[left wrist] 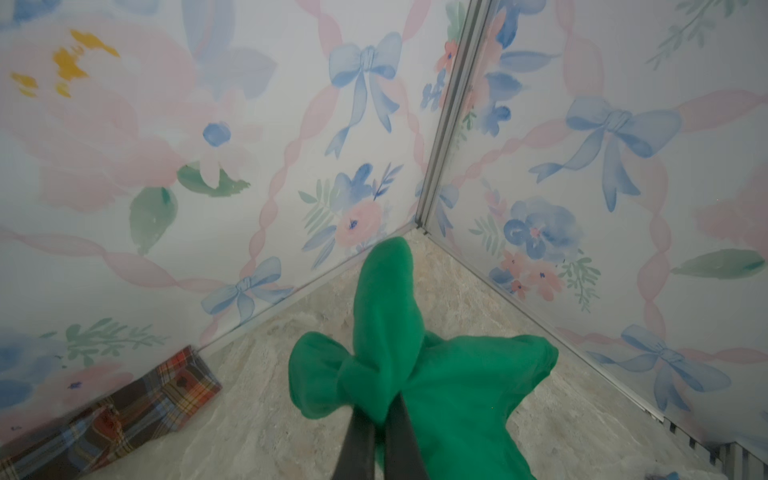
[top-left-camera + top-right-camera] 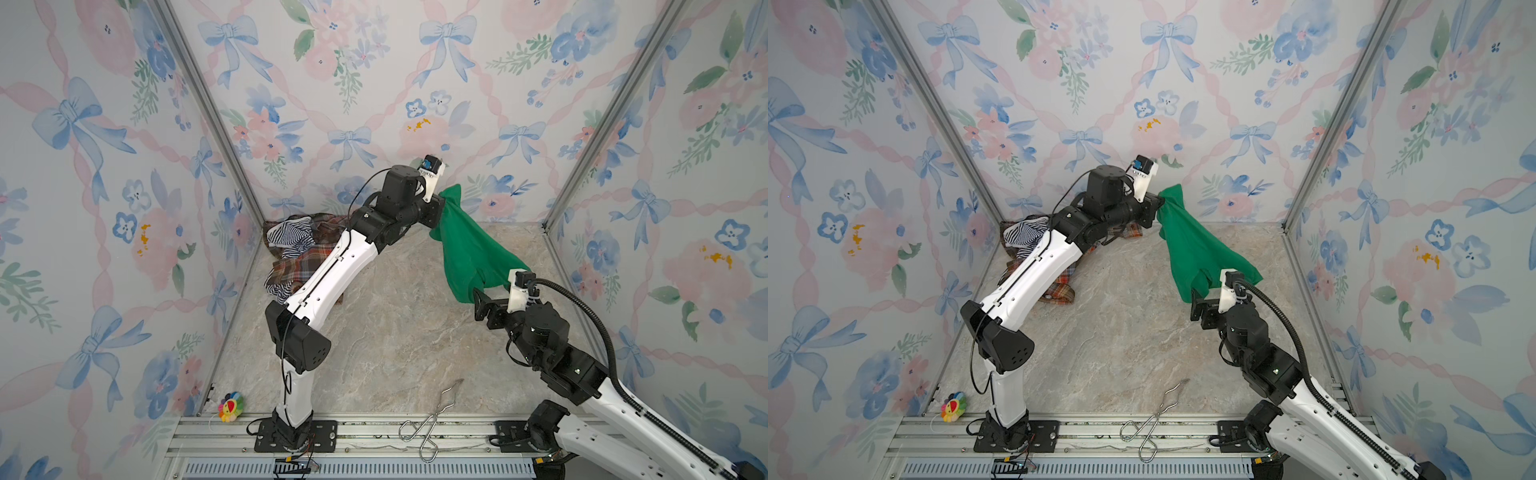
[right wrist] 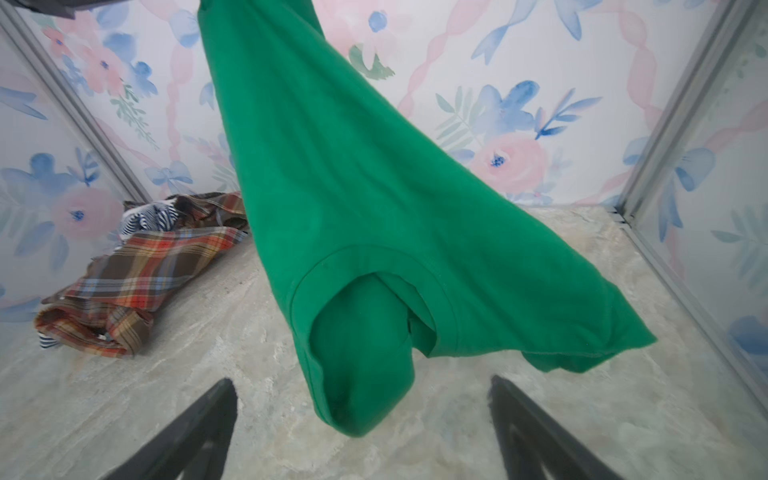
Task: Pick out a specific cloth from the pile
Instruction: 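Lower the green t-shirt onto the table and grasp its edge with the right gripper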
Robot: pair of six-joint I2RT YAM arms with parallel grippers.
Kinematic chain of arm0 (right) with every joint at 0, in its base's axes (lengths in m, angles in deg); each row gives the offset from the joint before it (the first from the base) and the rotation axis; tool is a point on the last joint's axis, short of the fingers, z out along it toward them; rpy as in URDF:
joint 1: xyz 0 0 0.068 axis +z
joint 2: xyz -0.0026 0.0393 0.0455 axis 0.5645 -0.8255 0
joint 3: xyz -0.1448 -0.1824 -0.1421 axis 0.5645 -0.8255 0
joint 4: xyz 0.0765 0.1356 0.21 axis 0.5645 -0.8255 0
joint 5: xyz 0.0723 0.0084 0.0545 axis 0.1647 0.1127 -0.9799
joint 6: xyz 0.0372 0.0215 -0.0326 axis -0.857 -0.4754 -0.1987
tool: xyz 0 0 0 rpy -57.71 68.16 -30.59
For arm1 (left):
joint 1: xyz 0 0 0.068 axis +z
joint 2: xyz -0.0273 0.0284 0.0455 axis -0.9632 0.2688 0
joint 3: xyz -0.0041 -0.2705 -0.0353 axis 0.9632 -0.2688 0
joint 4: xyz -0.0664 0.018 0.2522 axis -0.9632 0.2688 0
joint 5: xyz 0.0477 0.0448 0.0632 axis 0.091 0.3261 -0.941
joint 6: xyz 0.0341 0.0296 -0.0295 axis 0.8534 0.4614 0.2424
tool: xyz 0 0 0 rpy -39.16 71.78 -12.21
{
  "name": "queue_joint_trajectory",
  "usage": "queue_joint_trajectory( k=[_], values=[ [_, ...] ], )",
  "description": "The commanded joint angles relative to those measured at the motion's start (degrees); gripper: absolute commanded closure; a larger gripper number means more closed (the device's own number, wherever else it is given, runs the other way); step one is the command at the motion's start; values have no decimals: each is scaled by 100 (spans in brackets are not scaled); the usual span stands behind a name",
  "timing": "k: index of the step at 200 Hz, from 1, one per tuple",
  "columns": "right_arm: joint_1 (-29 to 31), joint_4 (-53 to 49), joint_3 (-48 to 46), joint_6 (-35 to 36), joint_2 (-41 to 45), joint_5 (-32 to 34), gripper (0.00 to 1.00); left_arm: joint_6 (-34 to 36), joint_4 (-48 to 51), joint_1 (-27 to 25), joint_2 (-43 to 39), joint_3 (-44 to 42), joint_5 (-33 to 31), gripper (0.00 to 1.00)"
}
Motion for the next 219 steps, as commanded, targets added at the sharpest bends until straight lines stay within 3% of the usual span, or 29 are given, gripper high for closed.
queue_joint_trajectory(
  k=[1, 15, 18, 25, 34, 55, 59, 62, 76, 100, 129, 173, 192, 219],
  values=[
    [-439, -1344, 48, -244, -3, -23, 3, 160, -64, -78, -37, -718, -295, 100],
    [-857, -1330, -2, -323, -102, -320, 3, 297, -63, -89, -53, -1147, -347, 100],
    [-952, -1324, -13, -340, -142, -404, 3, 320, -65, -91, -69, -1250, -338, 96],
    [-1155, -1279, -32, -375, -260, -588, 3, 374, -64, -89, -124, -1488, -320, 80],
    [-1380, -1198, -36, -403, -458, -794, 3, 419, -67, -93, -241, -1759, -398, 53],
    [-1810, -1045, 60, -454, -1069, -1215, 3, 579, -66, -100, -752, -2313, -817, 20],
    [-1882, -1028, 96, -470, -1201, -1297, 3, 626, -64, -104, -897, -2400, -862, 7],
    [-1933, -1013, 131, -470, -1309, -1347, 3, 667, -66, -104, -1009, -2493, -884, 3],
    [-2123, -974, 326, -527, -1821, -1413, 3, 903, -66, -104, -1543, -2864, -801, 2],
    [-2624, -838, 796, -502, -2929, -1806, 3, 1638, -105, -122, -2330, -3781, -5, 2],
    [-3102, -703, 1555, -446, -4269, -2155, 0, 2000, -824, -186, -2986, -4916, 528, 2],
    [-3631, -1089, 3284, -211, -6192, -2325, 14, 1915, -972, -192, -3137, -5103, 243, 2],
    [-3723, -1305, 3933, -137, -6726, -2113, 16, 1848, -1025, -205, -3197, -5150, 315, 2],
    [-3847, -1642, 4782, -89, -7474, -2214, 26, 1810, -1067, -227, -3257, -5187, 263, 2]
  ],
)
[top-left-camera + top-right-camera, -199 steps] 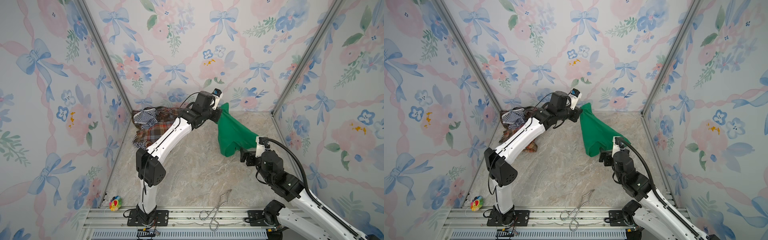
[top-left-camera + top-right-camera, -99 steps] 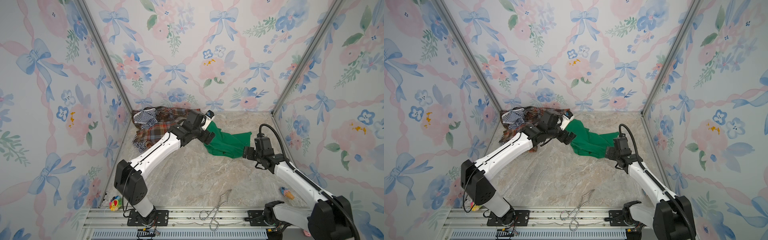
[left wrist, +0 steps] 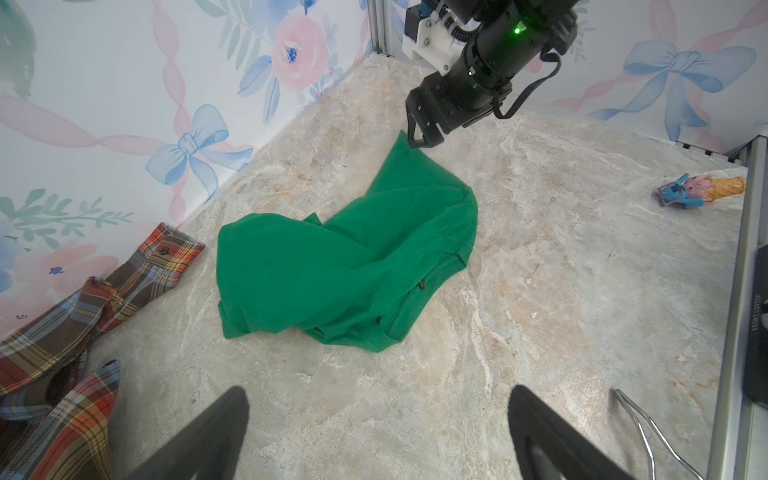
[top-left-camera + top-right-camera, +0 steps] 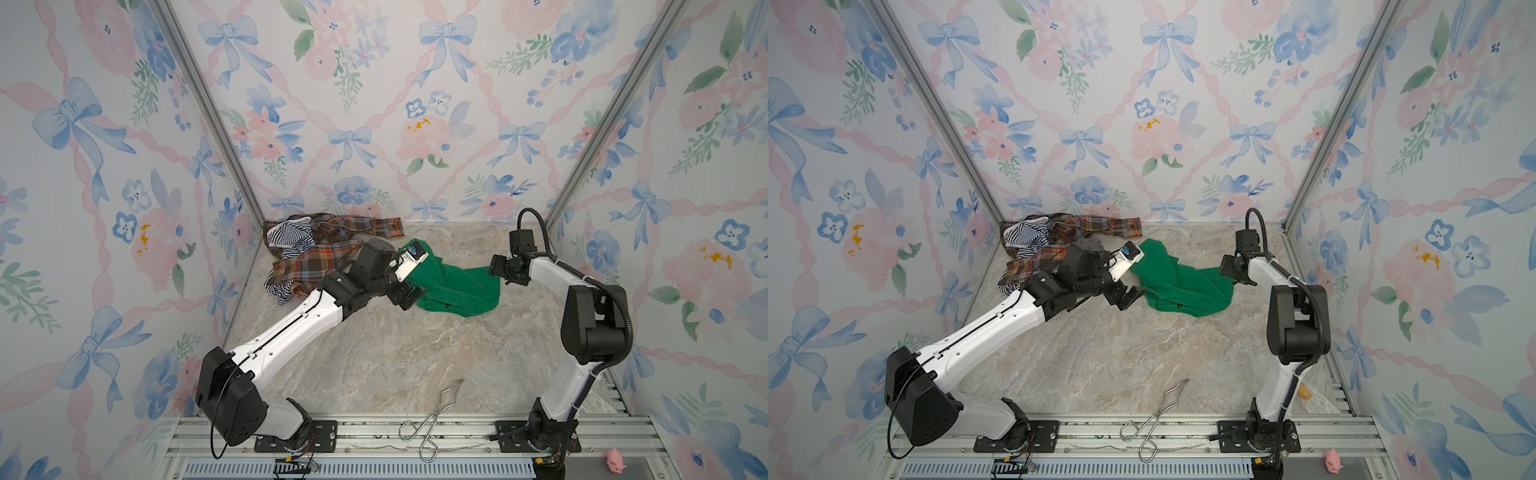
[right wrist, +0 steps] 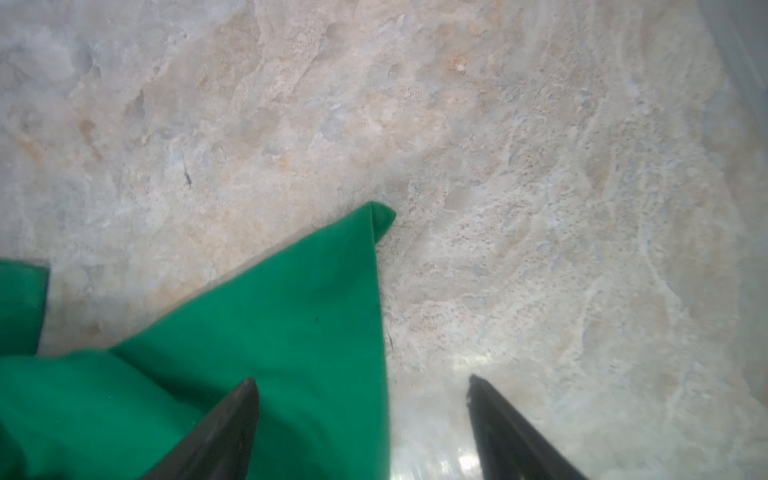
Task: Pick out a specific cloth from the pile
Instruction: 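Lower the green t-shirt onto the table and grasp its edge with the right gripper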
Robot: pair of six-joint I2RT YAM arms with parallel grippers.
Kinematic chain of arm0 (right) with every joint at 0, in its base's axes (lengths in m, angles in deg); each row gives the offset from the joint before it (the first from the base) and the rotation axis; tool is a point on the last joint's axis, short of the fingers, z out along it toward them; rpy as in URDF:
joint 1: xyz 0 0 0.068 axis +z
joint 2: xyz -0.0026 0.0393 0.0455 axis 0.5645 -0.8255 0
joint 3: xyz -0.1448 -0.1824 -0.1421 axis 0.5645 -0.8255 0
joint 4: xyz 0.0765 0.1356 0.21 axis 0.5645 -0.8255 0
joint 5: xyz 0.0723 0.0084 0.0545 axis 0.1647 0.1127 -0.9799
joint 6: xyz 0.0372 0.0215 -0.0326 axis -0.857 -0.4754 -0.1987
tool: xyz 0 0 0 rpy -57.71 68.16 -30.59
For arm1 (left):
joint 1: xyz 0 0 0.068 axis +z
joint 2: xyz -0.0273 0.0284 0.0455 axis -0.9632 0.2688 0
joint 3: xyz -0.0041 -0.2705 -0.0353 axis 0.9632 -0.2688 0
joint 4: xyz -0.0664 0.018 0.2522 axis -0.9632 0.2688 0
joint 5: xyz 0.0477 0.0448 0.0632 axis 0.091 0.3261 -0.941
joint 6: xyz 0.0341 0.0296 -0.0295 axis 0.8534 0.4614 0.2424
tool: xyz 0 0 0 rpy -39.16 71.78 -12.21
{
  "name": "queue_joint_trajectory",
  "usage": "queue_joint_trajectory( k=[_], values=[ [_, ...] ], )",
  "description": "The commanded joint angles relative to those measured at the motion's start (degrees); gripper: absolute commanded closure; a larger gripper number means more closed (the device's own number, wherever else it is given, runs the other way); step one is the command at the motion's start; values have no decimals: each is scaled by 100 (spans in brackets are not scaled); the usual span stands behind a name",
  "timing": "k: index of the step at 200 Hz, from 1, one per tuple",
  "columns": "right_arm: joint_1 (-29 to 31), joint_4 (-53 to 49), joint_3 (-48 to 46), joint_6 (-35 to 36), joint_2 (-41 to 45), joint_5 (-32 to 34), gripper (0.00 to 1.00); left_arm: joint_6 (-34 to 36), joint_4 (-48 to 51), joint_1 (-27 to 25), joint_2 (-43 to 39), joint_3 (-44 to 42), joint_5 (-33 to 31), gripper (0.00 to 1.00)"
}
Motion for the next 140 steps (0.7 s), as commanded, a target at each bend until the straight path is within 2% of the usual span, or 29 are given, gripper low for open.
queue_joint_trajectory(
  k=[1, 37, 86, 140],
  values=[
    [-94, -605, 637, 97, -490, -62, 27, 2, -179, -46, -142, -64, 54, 2],
    [-134, -930, 1396, 133, -1134, -133, 38, 0, -199, -77, -142, -91, 32, 2],
    [-169, -1037, 1771, 158, -1521, -34, 42, 12, -208, -96, -127, -96, -19, 2],
    [-166, -1528, 2504, 256, -1997, -73, 53, 62, -201, -95, -164, -115, -184, 2]
  ],
)
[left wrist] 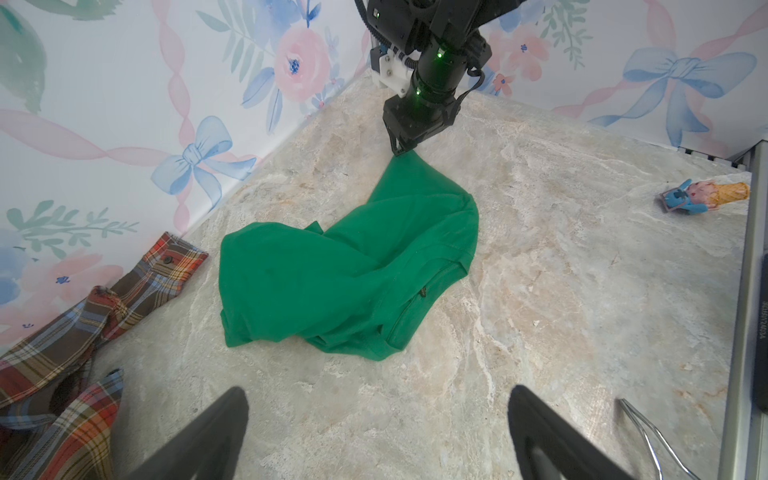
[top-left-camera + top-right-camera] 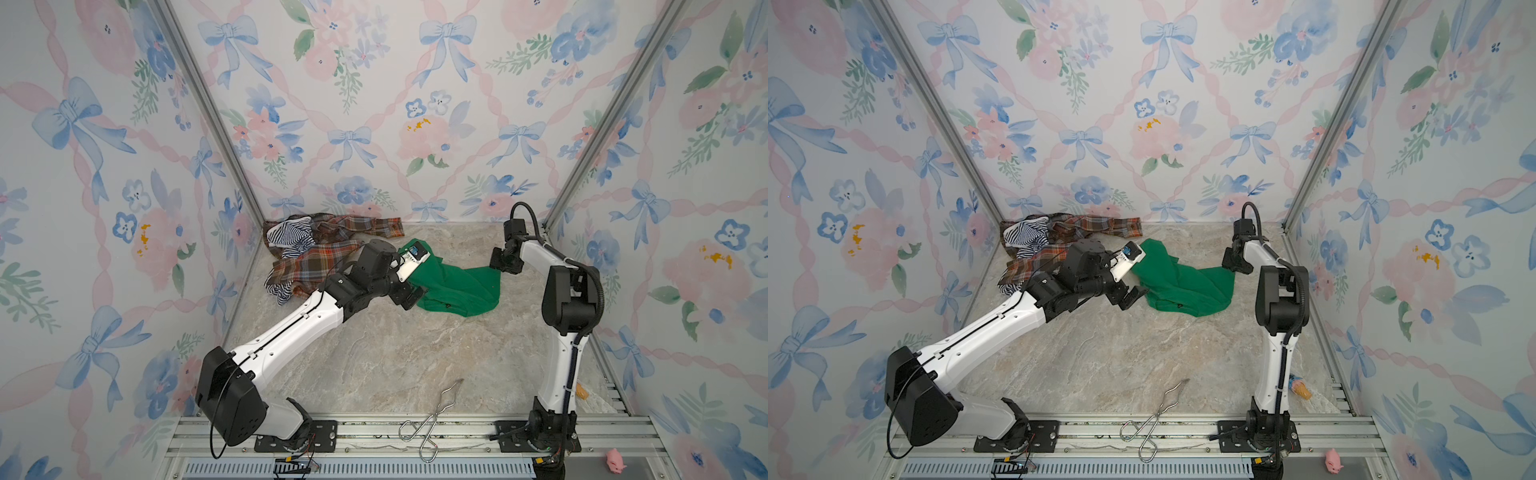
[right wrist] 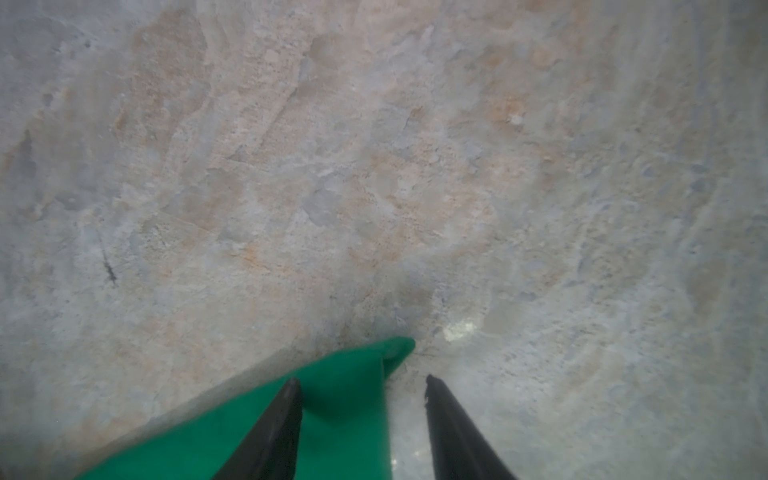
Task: Pick out a specific cloth from the pile
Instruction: 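Lower the green t-shirt onto the table and grasp its edge with the right gripper, then lift the green t-shirt high with the right gripper toward the far corner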
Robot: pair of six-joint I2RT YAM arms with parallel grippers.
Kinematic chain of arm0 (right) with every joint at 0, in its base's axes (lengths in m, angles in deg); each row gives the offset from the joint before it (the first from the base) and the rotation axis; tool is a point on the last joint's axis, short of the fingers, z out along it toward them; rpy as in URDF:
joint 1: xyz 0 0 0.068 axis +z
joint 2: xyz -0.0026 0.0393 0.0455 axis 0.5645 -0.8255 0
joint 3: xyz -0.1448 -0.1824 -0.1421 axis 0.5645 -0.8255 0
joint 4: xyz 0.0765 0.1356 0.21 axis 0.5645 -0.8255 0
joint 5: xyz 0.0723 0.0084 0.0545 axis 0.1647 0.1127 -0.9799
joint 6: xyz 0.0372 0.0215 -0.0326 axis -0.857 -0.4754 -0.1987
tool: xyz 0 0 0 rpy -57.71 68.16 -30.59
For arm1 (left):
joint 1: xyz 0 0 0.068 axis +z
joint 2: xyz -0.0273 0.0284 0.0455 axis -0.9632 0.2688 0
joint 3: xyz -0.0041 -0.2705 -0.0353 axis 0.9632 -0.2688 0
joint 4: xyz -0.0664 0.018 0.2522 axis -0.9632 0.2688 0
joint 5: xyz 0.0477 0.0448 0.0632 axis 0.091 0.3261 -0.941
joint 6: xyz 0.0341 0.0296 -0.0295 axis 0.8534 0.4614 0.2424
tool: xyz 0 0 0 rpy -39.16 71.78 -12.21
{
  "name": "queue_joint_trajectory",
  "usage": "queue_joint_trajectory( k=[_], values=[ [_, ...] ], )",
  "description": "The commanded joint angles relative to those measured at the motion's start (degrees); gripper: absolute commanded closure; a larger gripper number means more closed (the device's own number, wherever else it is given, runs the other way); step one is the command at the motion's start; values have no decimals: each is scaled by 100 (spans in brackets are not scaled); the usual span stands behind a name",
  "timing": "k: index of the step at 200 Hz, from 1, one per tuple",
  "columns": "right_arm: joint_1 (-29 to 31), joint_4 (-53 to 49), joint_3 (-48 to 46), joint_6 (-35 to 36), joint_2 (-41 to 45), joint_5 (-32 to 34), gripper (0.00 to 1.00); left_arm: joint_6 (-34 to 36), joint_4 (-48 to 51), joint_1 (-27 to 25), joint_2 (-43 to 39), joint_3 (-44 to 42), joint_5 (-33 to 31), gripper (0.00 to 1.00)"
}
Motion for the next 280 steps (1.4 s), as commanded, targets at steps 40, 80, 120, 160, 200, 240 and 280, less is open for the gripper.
queue_joint_trajectory(
  k=[40, 80, 120, 160, 200, 240, 280],
  values=[
    [-49, -672, 553, 106, -371, -83, 60, 100, -75, -24, -261, -91, -197, 2],
    [-46, -724, 617, 91, -322, -222, 93, 109, -75, -24, -312, -92, -239, 2],
    [-102, -770, 827, 44, 409, -379, 100, 95, -74, -24, -331, -101, -307, 2],
    [-278, -1040, 1874, -184, 1388, -802, 100, 85, -110, -24, -367, -119, -400, 2],
    [-400, -1484, 3992, -499, 1626, -537, 100, 63, -136, -22, -367, -137, -438, 2],
    [-389, -842, 4725, -1081, 1887, -588, 100, 52, -171, -16, -319, -154, -532, 2],
    [136, -409, 4709, -1149, 1936, -726, 100, 55, -171, 1, -236, -154, -540, 2]
  ],
)
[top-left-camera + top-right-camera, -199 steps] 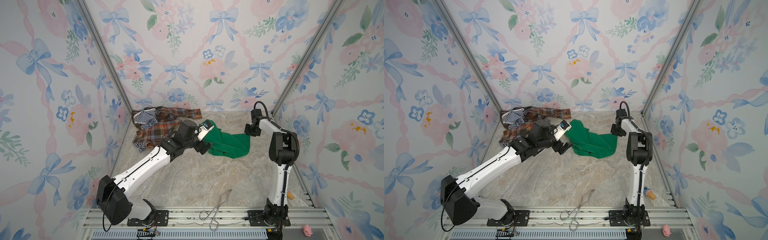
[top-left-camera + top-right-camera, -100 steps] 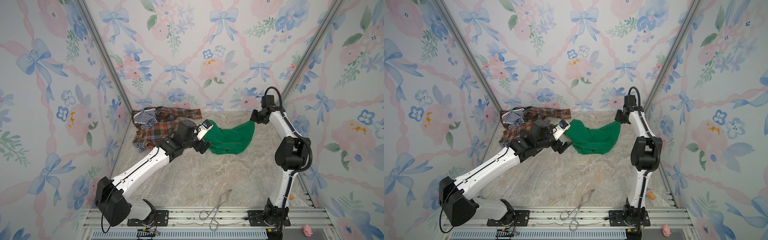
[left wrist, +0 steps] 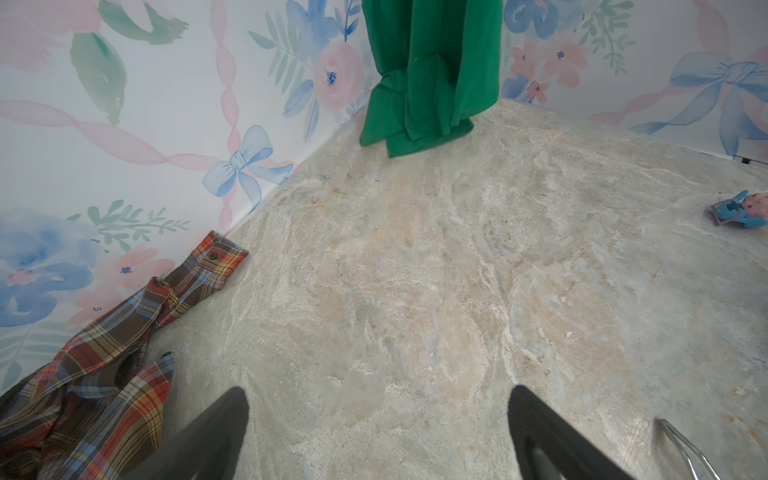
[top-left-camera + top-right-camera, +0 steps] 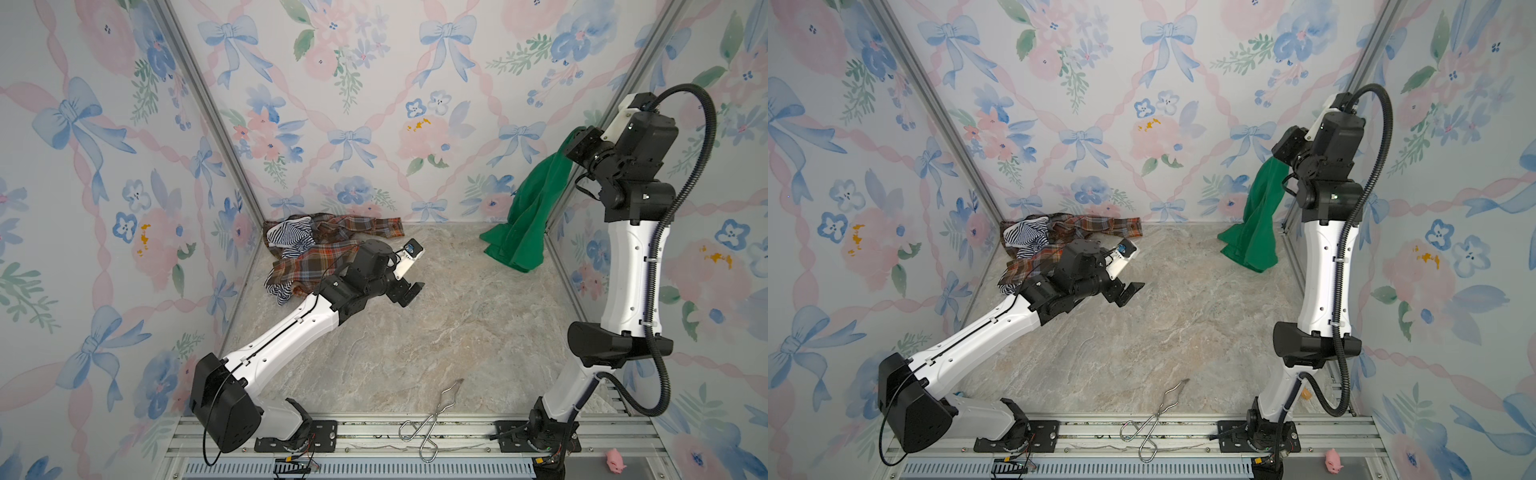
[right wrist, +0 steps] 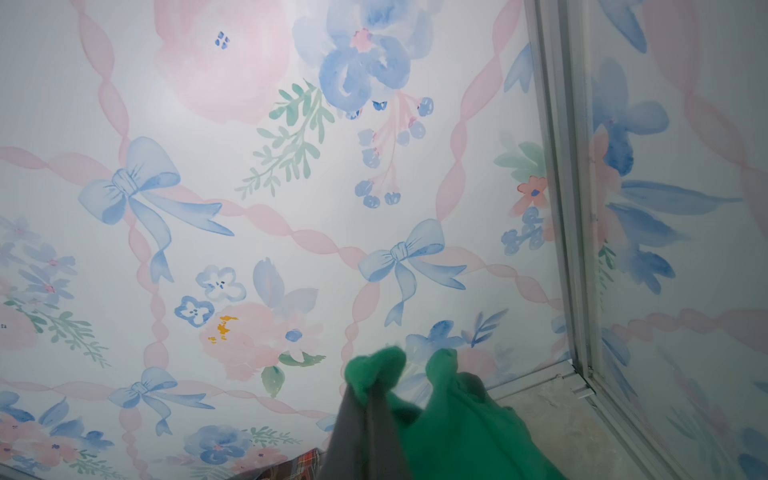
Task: Pick out a specific cloth from the pile
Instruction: 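Lift the green t-shirt high with the right gripper toward the far corner, then lower the green t-shirt onto the table with the right gripper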
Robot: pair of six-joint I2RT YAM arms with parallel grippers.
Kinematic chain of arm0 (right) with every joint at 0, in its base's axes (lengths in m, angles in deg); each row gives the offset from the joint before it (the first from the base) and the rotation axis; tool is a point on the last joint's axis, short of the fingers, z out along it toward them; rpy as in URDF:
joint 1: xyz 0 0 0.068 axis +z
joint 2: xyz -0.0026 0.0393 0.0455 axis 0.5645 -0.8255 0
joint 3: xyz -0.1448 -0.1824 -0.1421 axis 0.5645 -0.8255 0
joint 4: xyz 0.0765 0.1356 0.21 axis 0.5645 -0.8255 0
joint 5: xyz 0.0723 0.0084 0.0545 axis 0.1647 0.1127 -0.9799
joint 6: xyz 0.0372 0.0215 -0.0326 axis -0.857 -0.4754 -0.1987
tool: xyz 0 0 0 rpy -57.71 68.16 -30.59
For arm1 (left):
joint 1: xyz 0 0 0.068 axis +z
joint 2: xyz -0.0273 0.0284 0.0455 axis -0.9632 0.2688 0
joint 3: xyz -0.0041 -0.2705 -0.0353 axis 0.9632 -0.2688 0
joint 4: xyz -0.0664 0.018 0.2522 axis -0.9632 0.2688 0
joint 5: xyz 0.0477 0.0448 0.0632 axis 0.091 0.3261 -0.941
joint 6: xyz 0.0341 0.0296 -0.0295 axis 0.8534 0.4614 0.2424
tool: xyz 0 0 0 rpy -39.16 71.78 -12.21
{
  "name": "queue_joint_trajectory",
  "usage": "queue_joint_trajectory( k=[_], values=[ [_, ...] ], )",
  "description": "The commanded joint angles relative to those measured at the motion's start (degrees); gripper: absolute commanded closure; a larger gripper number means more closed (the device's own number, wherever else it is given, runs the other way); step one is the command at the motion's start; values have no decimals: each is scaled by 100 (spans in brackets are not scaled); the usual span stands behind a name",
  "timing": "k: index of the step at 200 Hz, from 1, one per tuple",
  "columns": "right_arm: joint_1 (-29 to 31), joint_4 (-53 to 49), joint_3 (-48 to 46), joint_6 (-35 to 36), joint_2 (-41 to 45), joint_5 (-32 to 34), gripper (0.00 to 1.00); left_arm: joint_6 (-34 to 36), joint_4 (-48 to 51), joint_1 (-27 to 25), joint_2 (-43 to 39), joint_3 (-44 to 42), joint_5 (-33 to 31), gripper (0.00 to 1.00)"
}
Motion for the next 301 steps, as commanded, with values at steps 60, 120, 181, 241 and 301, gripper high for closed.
queue_joint_trajectory(
  k=[60, 120, 181, 241, 301],
  values=[
    [885, 741, -320, -62, -313, -183, 100, 49, -83, 46, 19, -80, -82, 2],
    [506, 1093, -2004, 74, 497, -46, 100, 49, -84, 50, 34, -89, -55, 2],
    [-394, 1498, -4919, 287, 1892, -82, 100, 38, -80, 47, 54, -89, 178, 2],
    [-150, 650, -5486, 1347, 1828, 1061, 100, 18, -93, 6, 106, -88, 319, 2],
    [756, 639, -5371, 1447, 359, 1185, 100, 24, -92, 3, 164, -89, 279, 2]
  ],
)
